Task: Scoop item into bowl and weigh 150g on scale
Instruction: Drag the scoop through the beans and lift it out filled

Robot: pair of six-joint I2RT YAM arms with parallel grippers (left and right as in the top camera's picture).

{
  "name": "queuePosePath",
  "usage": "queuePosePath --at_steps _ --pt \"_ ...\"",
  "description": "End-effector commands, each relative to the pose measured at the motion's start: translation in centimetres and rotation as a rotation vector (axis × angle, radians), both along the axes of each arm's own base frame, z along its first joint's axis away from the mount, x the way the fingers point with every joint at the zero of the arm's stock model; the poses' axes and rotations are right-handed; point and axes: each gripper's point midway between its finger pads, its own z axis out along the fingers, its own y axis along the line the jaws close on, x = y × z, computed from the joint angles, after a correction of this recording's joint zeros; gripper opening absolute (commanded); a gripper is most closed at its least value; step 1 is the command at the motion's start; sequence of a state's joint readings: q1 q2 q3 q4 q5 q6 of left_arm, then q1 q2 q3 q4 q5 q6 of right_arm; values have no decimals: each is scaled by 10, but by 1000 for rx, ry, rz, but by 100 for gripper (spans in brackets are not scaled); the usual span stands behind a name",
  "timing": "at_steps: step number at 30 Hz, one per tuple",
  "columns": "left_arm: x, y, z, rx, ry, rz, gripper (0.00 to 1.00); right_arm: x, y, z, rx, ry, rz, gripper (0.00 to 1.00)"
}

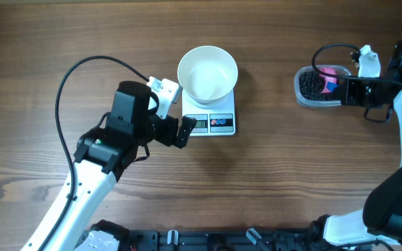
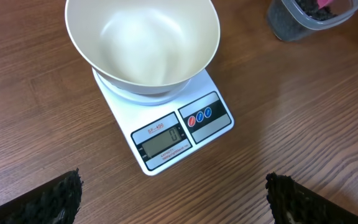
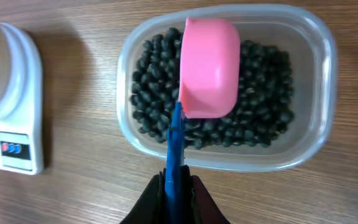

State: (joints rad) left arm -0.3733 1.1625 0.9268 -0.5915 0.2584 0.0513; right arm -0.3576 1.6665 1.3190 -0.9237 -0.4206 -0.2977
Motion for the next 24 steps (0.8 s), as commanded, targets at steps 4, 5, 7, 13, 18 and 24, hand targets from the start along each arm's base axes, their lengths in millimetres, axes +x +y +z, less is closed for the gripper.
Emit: queuePosePath --at_steps 4,5,7,13,18,24 --pt "2 -1 4 11 -20 -14 100 -9 -1 0 118 11 -19 4" --pt "2 -1 4 11 -20 -14 100 -10 -2 0 120 12 -24 4" --pt "2 -1 4 11 -20 -14 100 -15 -4 0 145 26 -38 4" --pt "2 -1 4 11 -20 -13 100 -7 11 -4 271 19 -19 4" --pt "2 -1 4 11 -20 -13 100 -7 1 -15 295 47 -64 4" --pt "2 -1 4 11 -20 -14 100 -8 -9 -6 391 26 -137 4"
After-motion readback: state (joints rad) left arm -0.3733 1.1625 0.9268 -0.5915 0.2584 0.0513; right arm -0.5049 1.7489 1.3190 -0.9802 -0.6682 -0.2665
